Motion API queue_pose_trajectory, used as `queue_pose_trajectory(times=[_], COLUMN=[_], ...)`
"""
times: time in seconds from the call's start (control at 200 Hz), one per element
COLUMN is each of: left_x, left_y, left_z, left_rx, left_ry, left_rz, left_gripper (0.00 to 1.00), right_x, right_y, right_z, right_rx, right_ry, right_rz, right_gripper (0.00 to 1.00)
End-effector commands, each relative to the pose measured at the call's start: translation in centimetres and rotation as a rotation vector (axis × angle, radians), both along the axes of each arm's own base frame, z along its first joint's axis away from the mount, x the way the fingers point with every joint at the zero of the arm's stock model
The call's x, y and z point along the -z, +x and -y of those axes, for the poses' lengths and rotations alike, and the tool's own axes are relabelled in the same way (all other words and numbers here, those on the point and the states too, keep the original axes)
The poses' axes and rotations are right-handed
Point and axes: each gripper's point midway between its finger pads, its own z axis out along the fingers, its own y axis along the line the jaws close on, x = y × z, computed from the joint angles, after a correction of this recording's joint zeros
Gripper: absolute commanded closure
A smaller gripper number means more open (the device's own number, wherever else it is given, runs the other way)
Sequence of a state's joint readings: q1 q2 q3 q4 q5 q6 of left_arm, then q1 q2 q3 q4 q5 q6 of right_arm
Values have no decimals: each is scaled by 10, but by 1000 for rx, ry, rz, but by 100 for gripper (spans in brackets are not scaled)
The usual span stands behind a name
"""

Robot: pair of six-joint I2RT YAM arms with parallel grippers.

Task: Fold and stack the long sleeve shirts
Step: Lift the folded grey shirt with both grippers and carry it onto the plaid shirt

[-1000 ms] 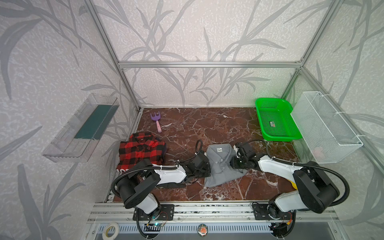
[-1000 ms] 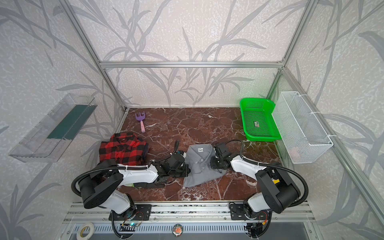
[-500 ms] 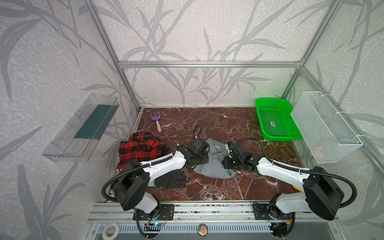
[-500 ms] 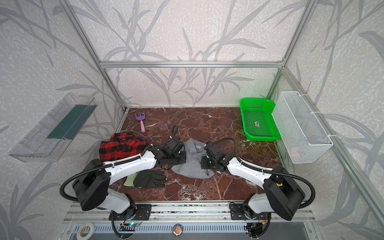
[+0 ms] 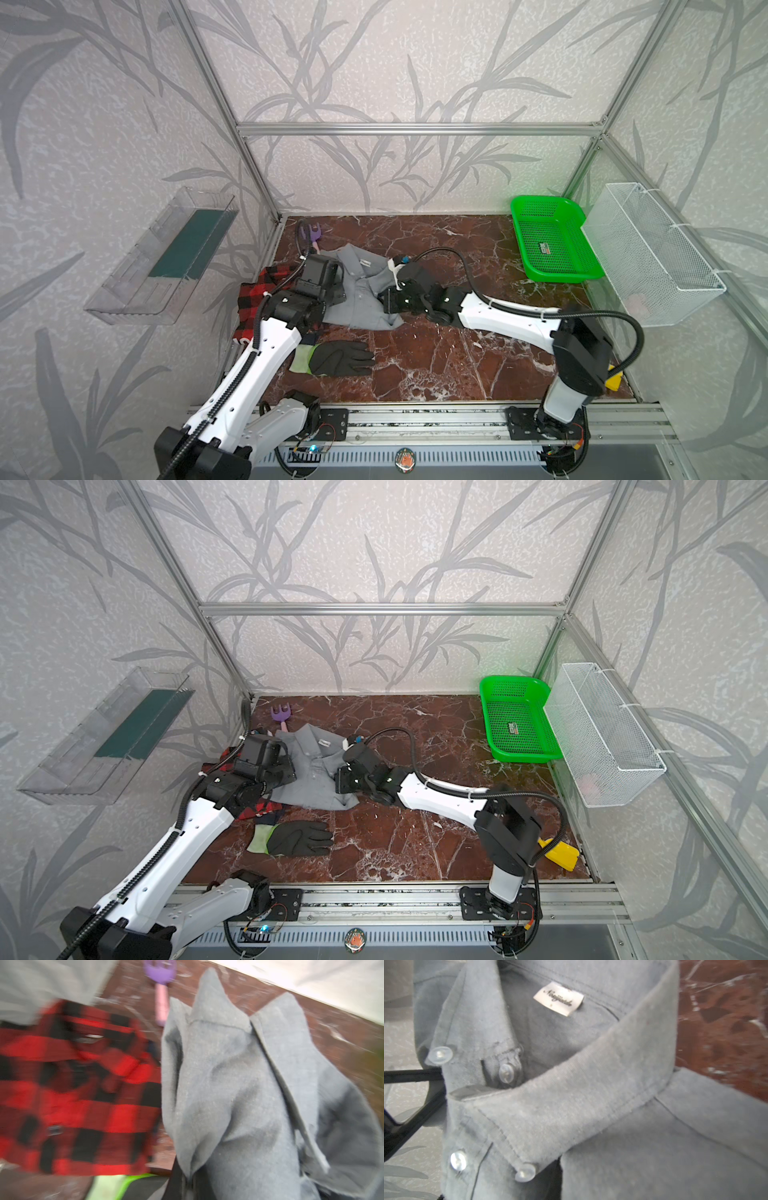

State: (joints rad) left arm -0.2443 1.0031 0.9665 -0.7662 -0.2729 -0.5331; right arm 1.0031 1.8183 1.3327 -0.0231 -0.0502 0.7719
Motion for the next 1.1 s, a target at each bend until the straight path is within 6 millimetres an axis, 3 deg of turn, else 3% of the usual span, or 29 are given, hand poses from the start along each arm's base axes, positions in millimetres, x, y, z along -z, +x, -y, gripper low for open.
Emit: queue_pose_trajectory(times=[0.0, 0.37, 0.55, 0.76, 0.825, 0.97, 1.0, 1.015, 1.07, 1.095], left_x=[1, 4, 4, 1, 4, 1, -2, -4, -7, -9], left_y=[-17, -13, -15, -15, -15, -15, -17, -18, -17, -18], left_z=[-51, -130, -157, -167, -167, -166, -166, -166, -163, -161], left_rx=[-142, -474, -598, -648, -649, -660, -670, -676, -671, -667], left_ry=[154, 286, 300, 317, 309, 289, 283, 280, 258, 243], left_rz=[-17, -17, -6, -11, -21, -37, -36, -32, -20, -12], left_gripper=[100, 100, 100, 100, 88, 38, 31, 22, 17, 4], right_x=[-8, 9, 5, 1, 4, 11, 11, 12, 15, 17], right_y=[-4, -4, -4, -6, -9, -11, -11, -11, -10, -9], right_z=[-43, -133, -155, -172, -179, -195, -198, -199, -203, -203], right_rx=[-8, -60, -86, -111, -118, -124, -127, -128, -122, -112], right_ry=[72, 241, 254, 267, 263, 276, 274, 273, 275, 280], right_rz=[31, 65, 82, 81, 76, 31, 30, 28, 10, -2], right_gripper=[100, 100, 100, 100, 100, 100, 100, 100, 100, 100])
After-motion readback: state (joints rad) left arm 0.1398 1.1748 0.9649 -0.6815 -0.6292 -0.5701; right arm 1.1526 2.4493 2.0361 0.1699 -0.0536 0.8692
